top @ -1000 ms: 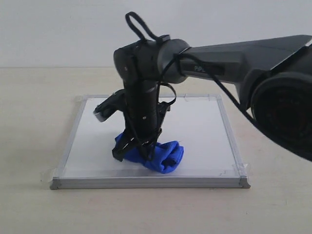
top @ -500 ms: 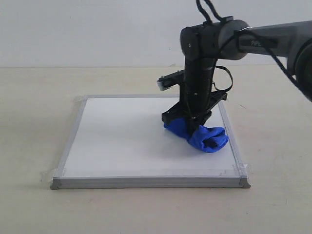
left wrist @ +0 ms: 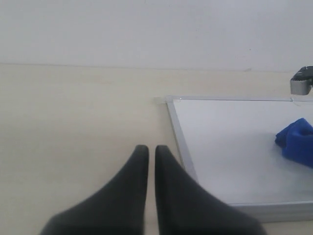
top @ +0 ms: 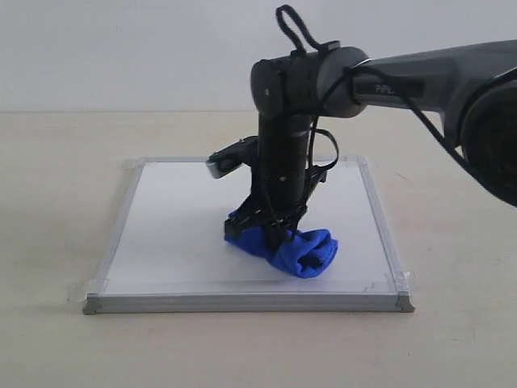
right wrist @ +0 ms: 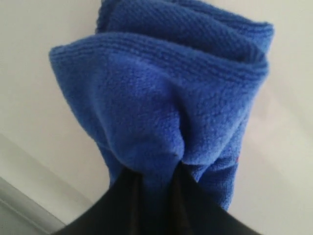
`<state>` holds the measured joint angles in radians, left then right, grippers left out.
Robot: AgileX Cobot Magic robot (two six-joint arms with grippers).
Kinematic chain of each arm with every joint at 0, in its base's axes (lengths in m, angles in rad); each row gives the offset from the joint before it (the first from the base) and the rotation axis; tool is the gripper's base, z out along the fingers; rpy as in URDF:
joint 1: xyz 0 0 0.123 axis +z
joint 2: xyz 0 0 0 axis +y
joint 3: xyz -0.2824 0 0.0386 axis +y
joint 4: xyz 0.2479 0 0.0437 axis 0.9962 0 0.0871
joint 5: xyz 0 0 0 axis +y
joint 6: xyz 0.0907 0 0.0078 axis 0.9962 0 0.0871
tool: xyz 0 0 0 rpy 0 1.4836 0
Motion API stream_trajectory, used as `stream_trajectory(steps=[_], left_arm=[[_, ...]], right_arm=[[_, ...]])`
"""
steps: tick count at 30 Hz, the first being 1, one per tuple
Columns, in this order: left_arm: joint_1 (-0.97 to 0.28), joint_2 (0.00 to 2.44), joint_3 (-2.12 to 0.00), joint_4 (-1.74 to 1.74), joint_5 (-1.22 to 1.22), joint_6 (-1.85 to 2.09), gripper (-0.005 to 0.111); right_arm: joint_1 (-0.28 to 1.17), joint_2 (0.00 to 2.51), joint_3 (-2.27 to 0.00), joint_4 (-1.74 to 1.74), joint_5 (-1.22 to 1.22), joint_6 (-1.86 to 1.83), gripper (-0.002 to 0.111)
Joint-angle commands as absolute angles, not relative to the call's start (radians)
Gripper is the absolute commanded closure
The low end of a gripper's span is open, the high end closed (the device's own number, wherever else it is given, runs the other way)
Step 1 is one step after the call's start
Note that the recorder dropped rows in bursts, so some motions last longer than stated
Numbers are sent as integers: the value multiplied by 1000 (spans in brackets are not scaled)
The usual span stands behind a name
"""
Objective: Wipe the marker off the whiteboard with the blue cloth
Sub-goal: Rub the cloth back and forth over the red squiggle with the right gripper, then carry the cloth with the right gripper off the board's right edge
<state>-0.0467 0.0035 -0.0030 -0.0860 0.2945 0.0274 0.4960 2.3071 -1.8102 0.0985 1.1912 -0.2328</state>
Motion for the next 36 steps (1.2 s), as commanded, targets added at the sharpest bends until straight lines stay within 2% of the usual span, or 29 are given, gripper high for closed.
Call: stream_trajectory(steps=[1, 7, 13, 23, 30, 36], left_arm=[[-44, 0, 0, -85, 296, 31, 102], [-44, 0, 0, -85, 296, 31, 102], [-44, 0, 0, -85, 296, 31, 102], [-44, 0, 0, -85, 296, 31, 102], [-44, 0, 0, -85, 296, 31, 102], [-44, 0, 0, -85, 296, 31, 102]], right_arm=[[508, 2334, -1785, 146, 1147, -211, 108], [407, 2324, -1785, -60, 1173, -13, 108], [279, 2204, -1785, 67, 1134, 140, 108], [111, 2029, -1701, -12, 1192, 315, 108], [53, 1902, -1430, 12, 917, 285, 108], [51, 1917, -1283, 125, 731, 178, 108]])
